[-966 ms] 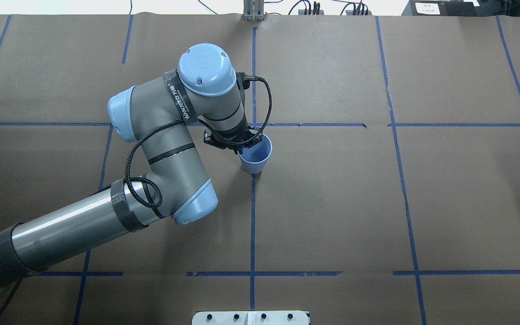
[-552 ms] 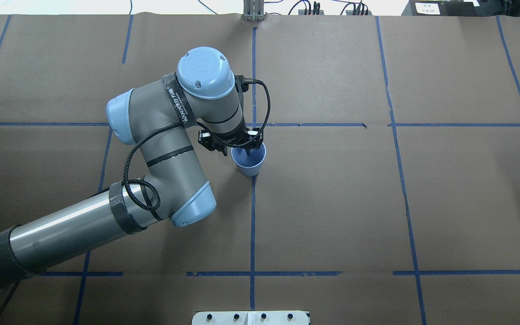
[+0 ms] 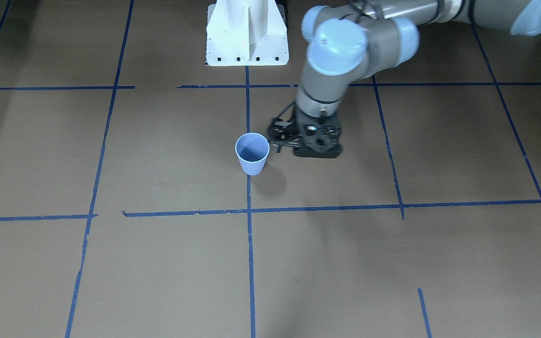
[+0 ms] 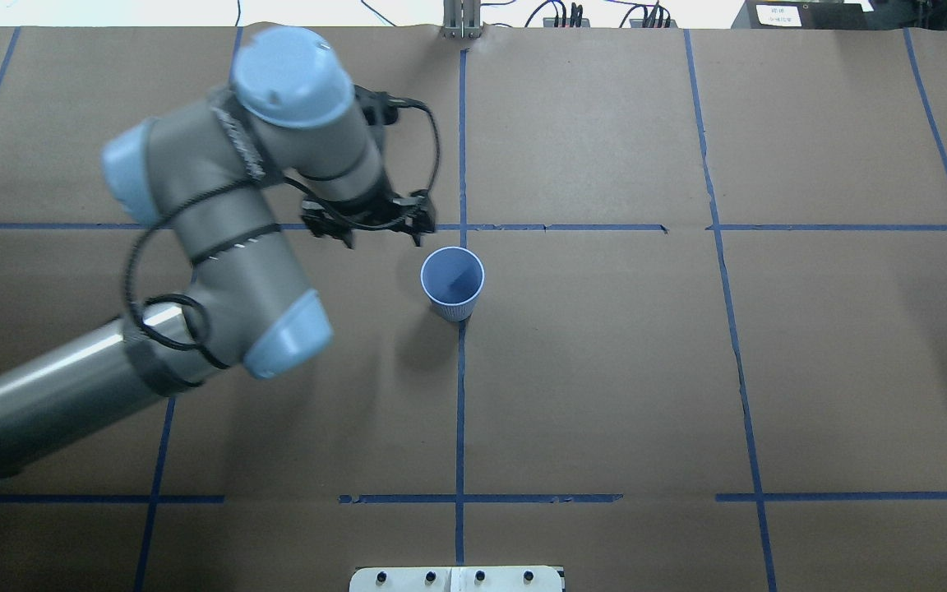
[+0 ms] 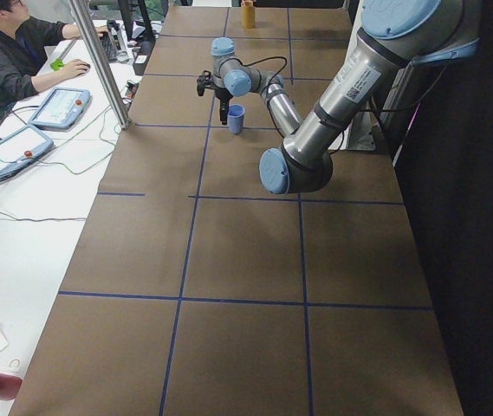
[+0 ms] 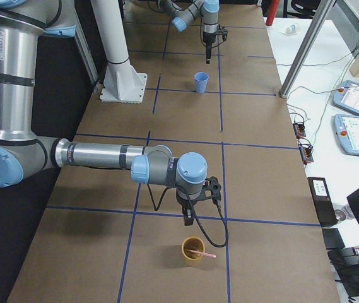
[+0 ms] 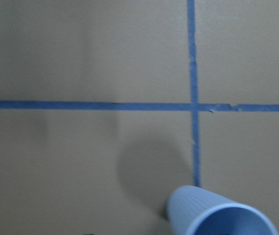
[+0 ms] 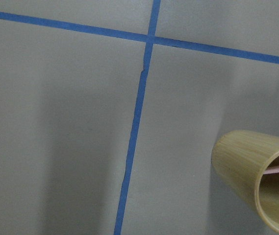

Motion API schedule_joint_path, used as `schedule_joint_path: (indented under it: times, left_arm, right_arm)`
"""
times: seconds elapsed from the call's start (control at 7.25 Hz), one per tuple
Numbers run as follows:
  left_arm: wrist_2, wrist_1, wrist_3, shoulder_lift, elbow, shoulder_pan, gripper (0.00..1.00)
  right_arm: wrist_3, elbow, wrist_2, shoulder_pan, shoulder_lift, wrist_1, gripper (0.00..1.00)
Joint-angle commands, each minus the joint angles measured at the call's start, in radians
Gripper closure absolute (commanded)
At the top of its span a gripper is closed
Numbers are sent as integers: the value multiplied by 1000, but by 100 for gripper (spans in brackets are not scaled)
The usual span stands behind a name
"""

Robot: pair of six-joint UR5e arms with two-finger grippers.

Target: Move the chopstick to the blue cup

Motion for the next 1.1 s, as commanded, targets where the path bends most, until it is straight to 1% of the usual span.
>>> schedule_joint_path:
  times: [0.0, 0.14, 0.28, 0.41, 0.55, 0.69, 0.83, 0.97]
  left_arm:
    - [-140, 57, 372, 181, -89, -214, 0]
    - [-212, 57, 570, 256, -76, -328, 0]
    - [-225, 57, 706, 331, -73, -411, 0]
    - [-223, 55, 783, 422, -71, -471, 0]
    - [-220, 26, 812, 565, -71, -545, 0]
    - [-216, -6, 836, 606, -69, -603, 0]
    - [-214, -6, 836, 623, -88, -625, 0]
    - [-216, -6, 836, 625, -88, -628, 0]
  right_arm:
    - [-17, 0, -1, 33, -12, 0, 0]
    - [-17, -6, -4, 70, -23, 0, 0]
    - [-6, -13, -7, 111, -24, 0, 0]
    - [-1, -31, -15, 171, -3, 8, 0]
    - [61, -74, -19, 193, 12, 93, 0]
    - [160, -167, -27, 193, 14, 288, 0]
    - [236, -266, -39, 193, 28, 451, 0]
    - [321, -319, -68, 192, 54, 535, 1]
